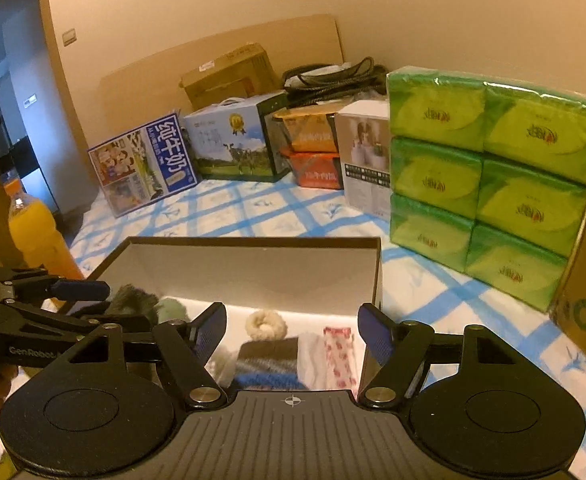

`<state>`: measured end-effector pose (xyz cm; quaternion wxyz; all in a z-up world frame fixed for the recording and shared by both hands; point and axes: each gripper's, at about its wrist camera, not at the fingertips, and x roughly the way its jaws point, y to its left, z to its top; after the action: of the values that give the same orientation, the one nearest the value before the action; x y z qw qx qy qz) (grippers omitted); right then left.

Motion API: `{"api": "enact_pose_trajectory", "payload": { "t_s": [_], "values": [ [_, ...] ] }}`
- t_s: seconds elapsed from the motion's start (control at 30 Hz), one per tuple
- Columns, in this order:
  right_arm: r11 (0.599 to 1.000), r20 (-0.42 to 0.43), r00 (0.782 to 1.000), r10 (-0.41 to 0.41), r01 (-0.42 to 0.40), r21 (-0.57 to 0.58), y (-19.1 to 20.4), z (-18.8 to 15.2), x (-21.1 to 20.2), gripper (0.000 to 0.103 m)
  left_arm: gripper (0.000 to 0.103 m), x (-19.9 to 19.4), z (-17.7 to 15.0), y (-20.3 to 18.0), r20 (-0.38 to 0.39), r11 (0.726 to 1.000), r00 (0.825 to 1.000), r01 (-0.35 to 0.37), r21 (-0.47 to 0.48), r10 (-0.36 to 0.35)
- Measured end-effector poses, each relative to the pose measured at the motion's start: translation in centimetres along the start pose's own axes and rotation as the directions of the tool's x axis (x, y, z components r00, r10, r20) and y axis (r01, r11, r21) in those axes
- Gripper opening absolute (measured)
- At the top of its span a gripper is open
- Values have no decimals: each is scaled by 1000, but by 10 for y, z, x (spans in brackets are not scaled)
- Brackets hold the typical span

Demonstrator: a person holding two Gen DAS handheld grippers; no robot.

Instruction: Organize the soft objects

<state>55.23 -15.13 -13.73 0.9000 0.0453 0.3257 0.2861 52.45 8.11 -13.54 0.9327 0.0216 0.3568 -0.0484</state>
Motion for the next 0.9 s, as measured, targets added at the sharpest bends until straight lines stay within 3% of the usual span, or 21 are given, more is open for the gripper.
{"api": "enact_pose_trajectory", "payload": {
  "t_s": [0.4, 0.57, 0.9],
  "values": [
    [999, 2, 1000, 8, -8, 38, 23, -17, -73, 73, 80, -80, -20, -3, 63, 999, 998, 2, -41, 1],
    [999, 13, 1000, 2, -2, 37, 46, -20, -111, 73, 80, -124, -27, -10, 80, 999, 996, -32, -43, 35],
    [997, 56, 998, -27, 23, 72, 99, -44, -186, 74, 80, -222, -53, -19, 122, 995, 992, -4, -98, 16]
  ]
}}
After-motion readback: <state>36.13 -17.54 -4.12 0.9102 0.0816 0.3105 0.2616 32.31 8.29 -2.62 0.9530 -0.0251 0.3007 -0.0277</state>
